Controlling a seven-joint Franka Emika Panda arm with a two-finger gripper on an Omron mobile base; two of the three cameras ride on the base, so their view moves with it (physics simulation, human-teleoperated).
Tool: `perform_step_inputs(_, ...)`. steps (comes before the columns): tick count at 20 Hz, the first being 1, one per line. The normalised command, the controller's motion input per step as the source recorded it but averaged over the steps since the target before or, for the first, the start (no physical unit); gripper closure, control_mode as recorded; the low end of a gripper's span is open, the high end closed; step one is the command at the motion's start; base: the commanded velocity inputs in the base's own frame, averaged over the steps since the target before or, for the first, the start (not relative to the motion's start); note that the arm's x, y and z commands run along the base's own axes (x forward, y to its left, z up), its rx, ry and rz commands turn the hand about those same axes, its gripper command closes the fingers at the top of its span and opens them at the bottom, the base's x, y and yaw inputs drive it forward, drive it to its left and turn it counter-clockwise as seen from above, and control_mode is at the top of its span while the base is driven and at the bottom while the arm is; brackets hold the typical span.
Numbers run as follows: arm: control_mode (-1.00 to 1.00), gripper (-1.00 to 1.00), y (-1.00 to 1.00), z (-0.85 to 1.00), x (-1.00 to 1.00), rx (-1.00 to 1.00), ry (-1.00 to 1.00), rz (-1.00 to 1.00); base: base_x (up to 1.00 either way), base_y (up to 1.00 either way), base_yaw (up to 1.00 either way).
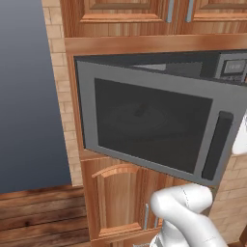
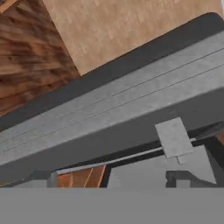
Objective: Open the microwave door.
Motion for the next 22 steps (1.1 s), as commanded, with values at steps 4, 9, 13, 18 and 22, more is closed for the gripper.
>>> perform_step_inputs(4, -1.0, -1.0, 0.68, -0.11, -0.8, 0.0, -0.02, 0.51, 0.0, 0.0, 0.0)
perform_step_inputs(9, -1.0, -1.0, 0.96, -0.14, -0.63, 0.0, -0.1, 0.44, 0.0, 0.0, 0.0)
perform_step_inputs(13, -1.0, -1.0, 1.0, -0.28, -0.53, 0.0, -0.29, 0.36, 0.0, 0.0, 0.0)
perform_step_inputs(18, -1.0, -1.0, 1.0, -0.32, -0.49, 0.03, -0.55, 0.23, 0.0, 0.0, 0.0)
perform_step_inputs(22, -1.0, -1.0, 1.0, -0.25, -0.56, 0.06, -0.6, 0.13, 0.0, 0.0, 0.0)
